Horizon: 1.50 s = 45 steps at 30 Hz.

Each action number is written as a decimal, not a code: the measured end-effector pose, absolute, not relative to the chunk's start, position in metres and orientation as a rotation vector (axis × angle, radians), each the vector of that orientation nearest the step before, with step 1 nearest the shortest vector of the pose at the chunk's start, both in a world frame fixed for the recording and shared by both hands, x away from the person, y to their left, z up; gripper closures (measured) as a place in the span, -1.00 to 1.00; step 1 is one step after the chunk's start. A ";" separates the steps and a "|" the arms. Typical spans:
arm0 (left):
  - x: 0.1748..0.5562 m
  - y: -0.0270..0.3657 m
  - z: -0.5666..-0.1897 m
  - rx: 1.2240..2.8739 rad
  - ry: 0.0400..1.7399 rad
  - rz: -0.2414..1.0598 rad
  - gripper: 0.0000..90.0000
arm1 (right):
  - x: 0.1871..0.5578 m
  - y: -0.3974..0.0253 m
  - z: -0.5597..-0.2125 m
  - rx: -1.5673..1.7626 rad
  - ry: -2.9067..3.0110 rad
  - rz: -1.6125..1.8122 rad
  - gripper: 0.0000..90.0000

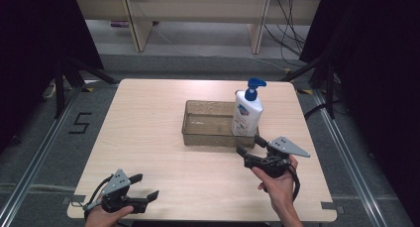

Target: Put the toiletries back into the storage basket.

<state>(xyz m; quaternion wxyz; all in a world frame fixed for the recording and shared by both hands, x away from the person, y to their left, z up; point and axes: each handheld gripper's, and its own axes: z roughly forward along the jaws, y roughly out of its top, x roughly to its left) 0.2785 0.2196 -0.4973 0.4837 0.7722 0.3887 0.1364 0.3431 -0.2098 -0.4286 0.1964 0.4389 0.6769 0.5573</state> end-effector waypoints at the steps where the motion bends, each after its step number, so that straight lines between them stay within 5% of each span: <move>1: 0.279 0.220 -0.497 1.880 0.947 0.332 -0.67 | 0.342 -0.210 -0.429 1.226 1.904 1.552 -0.48; 45: 0.278 0.218 -0.498 1.871 0.954 0.320 -0.67 | 0.317 -0.199 -0.461 1.193 2.065 1.538 -0.66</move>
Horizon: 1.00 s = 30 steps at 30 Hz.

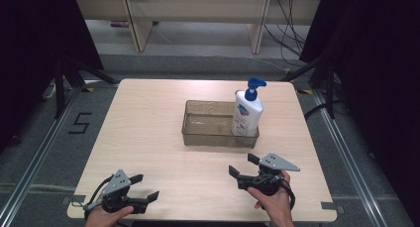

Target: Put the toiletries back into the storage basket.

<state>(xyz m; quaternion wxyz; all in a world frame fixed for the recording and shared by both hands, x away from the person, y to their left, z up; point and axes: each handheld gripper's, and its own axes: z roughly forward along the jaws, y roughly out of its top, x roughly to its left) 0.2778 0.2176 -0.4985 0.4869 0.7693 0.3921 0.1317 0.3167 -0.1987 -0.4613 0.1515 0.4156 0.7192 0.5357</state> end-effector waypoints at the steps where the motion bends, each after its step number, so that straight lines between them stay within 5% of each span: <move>1: 0.278 0.218 -0.499 1.872 0.953 0.319 -0.67 | 0.315 -0.199 -0.461 1.202 2.077 1.542 -0.66; 30: 0.278 0.217 -0.499 1.886 0.950 0.319 -0.67 | 0.301 -0.203 -0.479 1.242 2.153 1.497 -0.66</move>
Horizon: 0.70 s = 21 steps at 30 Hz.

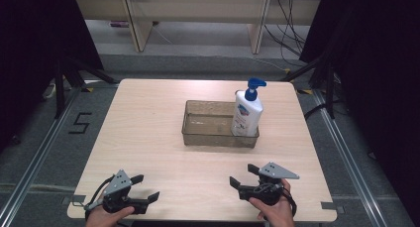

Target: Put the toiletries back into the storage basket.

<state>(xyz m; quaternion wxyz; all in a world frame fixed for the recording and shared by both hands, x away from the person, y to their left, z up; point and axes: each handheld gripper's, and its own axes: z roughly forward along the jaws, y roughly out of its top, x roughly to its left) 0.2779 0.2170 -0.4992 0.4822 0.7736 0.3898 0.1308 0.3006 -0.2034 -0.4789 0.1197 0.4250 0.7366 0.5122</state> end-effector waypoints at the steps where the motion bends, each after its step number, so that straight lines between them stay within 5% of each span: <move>1: 0.278 0.217 -0.499 1.886 0.951 0.319 -0.67 | 0.301 -0.204 -0.479 1.225 2.143 1.483 -0.66; 21: 0.278 0.217 -0.500 1.898 0.941 0.319 -0.67 | 0.300 -0.205 -0.485 1.250 2.165 1.432 -0.66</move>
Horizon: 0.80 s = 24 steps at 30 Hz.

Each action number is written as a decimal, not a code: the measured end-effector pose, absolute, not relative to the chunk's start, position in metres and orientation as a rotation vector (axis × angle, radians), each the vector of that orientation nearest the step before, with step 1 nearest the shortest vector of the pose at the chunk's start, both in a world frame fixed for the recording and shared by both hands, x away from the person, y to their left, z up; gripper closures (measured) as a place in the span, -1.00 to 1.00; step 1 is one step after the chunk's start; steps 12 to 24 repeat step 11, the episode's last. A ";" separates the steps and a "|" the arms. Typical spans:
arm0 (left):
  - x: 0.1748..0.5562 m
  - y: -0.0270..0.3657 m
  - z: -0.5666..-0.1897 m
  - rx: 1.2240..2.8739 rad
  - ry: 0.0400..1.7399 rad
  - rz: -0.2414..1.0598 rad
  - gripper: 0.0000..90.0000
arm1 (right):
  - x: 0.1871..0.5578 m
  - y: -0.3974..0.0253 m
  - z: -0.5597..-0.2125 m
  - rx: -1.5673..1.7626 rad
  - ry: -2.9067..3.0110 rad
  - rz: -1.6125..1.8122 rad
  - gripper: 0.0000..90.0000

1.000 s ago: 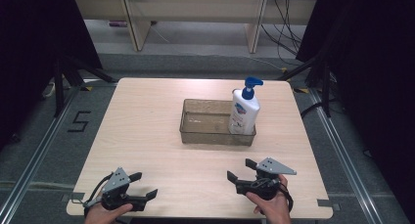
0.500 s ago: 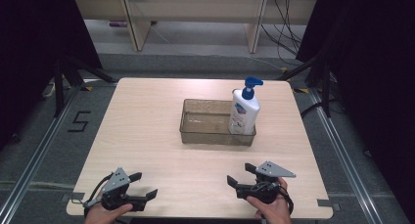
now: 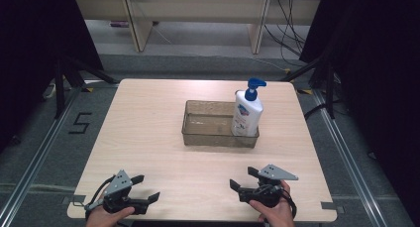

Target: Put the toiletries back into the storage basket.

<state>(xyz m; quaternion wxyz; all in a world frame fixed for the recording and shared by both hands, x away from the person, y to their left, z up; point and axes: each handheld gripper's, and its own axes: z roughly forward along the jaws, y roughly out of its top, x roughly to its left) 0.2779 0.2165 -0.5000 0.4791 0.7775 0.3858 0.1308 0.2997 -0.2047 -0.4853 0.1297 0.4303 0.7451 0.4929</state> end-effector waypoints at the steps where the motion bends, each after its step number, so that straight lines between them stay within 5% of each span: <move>1: 0.278 0.216 -0.500 1.897 0.943 0.319 -0.67 | 0.299 -0.203 -0.485 1.270 2.172 1.452 -0.66; 24: 0.278 0.216 -0.501 1.897 0.940 0.315 -0.67 | 0.296 -0.197 -0.489 1.235 2.213 1.426 -0.66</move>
